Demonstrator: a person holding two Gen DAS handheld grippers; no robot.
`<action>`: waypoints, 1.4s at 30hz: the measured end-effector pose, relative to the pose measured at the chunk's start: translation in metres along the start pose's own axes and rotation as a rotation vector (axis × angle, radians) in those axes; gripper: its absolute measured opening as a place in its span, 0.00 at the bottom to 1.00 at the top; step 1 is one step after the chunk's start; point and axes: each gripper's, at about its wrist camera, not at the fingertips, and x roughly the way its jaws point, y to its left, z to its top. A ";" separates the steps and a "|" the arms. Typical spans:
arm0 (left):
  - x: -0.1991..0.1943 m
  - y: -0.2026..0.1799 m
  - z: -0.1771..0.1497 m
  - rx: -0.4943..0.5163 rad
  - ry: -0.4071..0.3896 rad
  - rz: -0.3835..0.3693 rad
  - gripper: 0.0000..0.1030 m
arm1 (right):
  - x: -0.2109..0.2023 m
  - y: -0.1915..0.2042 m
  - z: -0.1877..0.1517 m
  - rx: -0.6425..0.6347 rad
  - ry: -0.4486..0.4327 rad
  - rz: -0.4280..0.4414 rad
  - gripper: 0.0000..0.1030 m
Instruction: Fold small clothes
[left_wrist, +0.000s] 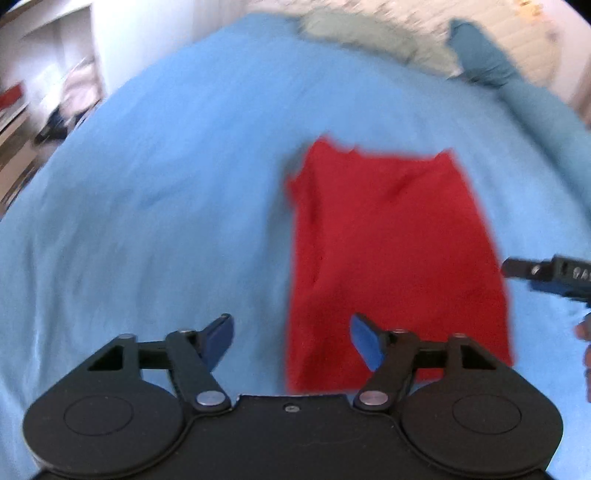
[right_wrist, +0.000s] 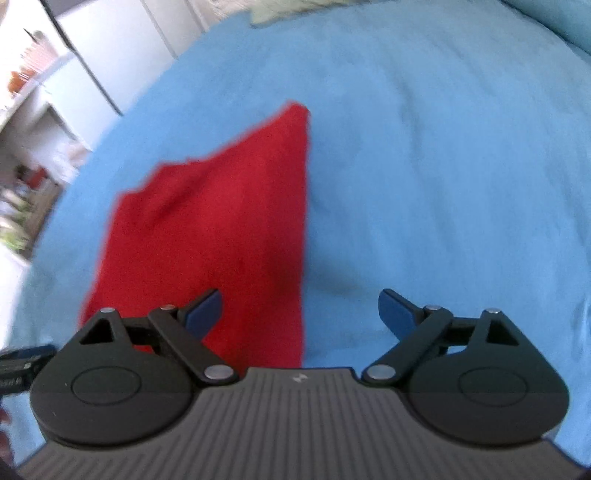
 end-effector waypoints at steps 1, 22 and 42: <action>0.000 0.000 0.011 0.007 -0.011 -0.024 1.00 | -0.005 -0.001 0.006 -0.003 0.001 0.027 1.00; 0.107 0.016 0.069 -0.148 0.190 -0.273 0.35 | 0.066 -0.014 0.035 0.126 0.186 0.187 0.67; -0.038 -0.088 0.040 0.017 0.048 -0.279 0.17 | -0.103 -0.015 0.018 0.021 -0.026 0.140 0.36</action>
